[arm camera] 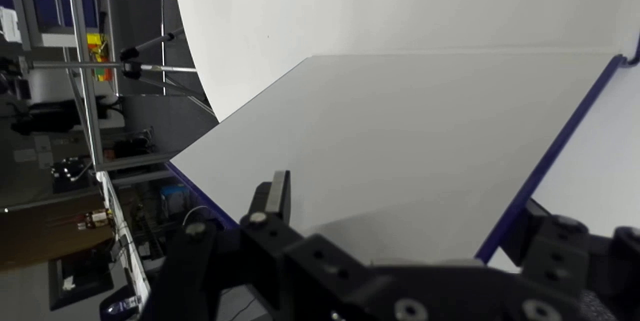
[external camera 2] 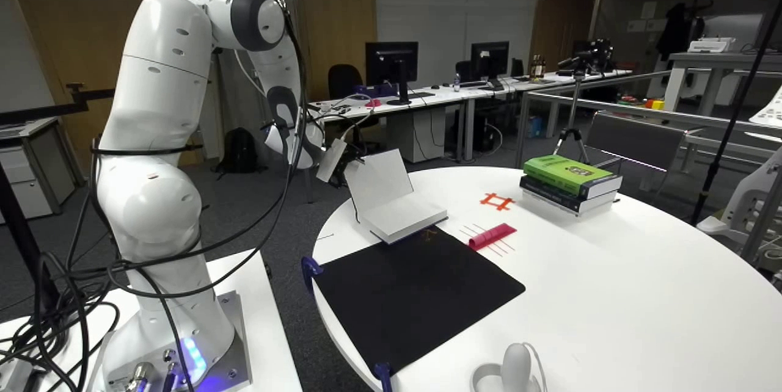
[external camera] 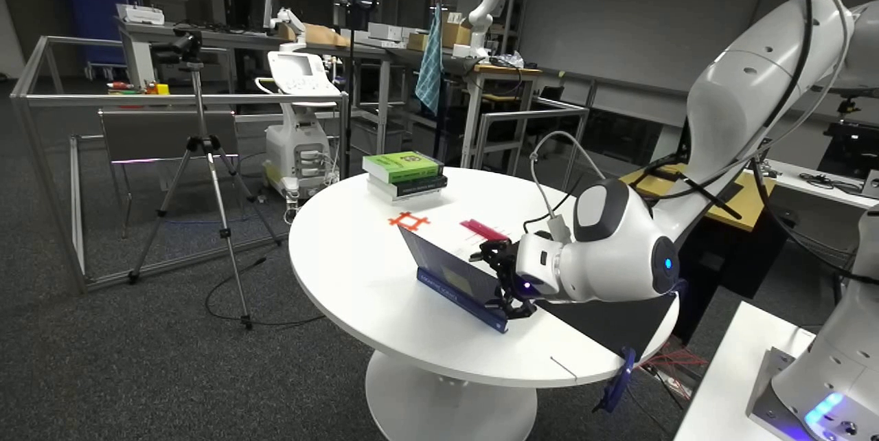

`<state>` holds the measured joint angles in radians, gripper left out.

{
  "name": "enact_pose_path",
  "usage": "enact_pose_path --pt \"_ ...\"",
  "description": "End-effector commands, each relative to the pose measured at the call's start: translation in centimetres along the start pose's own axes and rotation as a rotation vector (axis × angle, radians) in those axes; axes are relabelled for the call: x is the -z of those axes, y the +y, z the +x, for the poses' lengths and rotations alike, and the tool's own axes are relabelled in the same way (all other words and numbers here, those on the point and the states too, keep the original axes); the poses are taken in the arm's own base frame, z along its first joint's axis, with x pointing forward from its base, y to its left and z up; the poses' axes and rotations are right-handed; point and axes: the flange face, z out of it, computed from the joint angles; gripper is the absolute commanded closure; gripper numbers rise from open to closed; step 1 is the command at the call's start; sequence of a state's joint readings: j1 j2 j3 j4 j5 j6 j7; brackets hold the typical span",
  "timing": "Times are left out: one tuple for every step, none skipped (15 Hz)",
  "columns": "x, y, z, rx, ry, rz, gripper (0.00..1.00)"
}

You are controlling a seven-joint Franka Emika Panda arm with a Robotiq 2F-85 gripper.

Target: Close the book

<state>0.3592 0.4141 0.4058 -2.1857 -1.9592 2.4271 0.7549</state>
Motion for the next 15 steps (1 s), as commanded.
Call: enact_pose_path --pt "1.5 2.0 -2.0 -0.120 -0.069 -0.050 0.00" --pt "1.6 2.3 -2.3 -0.157 -0.084 -0.049 0.00" --pt "1.8 2.5 -2.5 -0.193 -0.096 -0.051 0.00" --pt "1.9 2.8 -2.8 -0.225 -0.107 -0.050 0.00" --pt "2.0 3.0 -3.0 -0.248 -0.114 -0.052 0.00" --pt "2.1 3.2 -3.2 -0.269 -0.123 -0.053 0.00" --pt "2.2 3.5 -3.5 -0.288 -0.132 -0.054 0.00" --pt "2.2 3.7 -3.7 -0.305 -0.141 -0.058 0.00" --pt "2.3 3.9 -4.0 -0.320 -0.151 -0.059 0.00" --pt "2.4 4.2 -4.3 -0.336 -0.159 -0.063 0.00" --pt "2.4 4.4 -4.6 -0.355 -0.168 -0.060 0.00" --pt "2.5 4.7 -4.8 -0.382 -0.177 -0.055 0.00" --pt "2.6 4.9 -5.0 -0.408 -0.184 -0.052 0.00" --pt "2.6 5.1 -5.2 -0.428 -0.193 -0.050 0.00" --pt "2.7 5.3 -5.4 -0.443 -0.202 -0.050 0.00"
